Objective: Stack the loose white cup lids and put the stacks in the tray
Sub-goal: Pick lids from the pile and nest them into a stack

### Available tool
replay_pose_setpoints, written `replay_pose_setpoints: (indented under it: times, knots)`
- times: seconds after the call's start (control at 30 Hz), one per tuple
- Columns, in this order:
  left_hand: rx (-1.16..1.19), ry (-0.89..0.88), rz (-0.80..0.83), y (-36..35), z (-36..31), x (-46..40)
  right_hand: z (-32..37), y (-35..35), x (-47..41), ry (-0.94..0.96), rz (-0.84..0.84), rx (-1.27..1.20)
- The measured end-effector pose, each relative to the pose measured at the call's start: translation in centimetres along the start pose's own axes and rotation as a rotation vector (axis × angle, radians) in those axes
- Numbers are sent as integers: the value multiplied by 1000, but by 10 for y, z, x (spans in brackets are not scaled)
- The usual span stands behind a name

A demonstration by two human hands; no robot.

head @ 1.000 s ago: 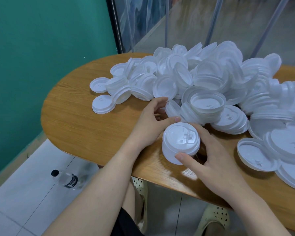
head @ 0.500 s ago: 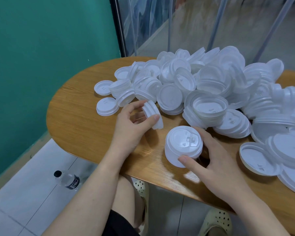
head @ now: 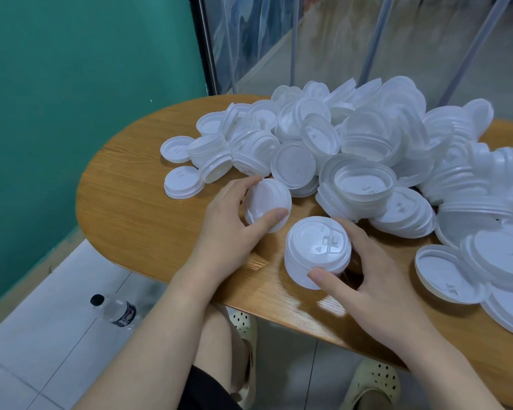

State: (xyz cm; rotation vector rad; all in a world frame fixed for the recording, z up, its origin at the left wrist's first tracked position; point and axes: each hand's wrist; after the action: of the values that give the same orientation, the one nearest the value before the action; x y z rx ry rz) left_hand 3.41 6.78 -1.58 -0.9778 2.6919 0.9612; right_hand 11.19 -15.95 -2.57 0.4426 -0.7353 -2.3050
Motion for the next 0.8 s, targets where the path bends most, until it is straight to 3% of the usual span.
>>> replay_pose_setpoints:
  times: [0.2,0.6,0.8]
  knots:
    - [-2,-93,18,-3,-6,5,-4,-1,0,-6,10,7]
    - [59,-112,-22,-4,-13,10,-6,-1,0,4,17,4]
    - [147,-127,124,-7,-25,18,-4,0,0,11,24,-33]
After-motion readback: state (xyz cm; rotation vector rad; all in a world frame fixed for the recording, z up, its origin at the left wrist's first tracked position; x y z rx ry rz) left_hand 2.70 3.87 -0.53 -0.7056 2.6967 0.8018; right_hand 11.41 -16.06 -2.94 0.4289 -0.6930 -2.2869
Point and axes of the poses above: each hand's wrist, its own x-axis away from the middle knuckle, its own y-axis out of the back of the hand, z = x × y
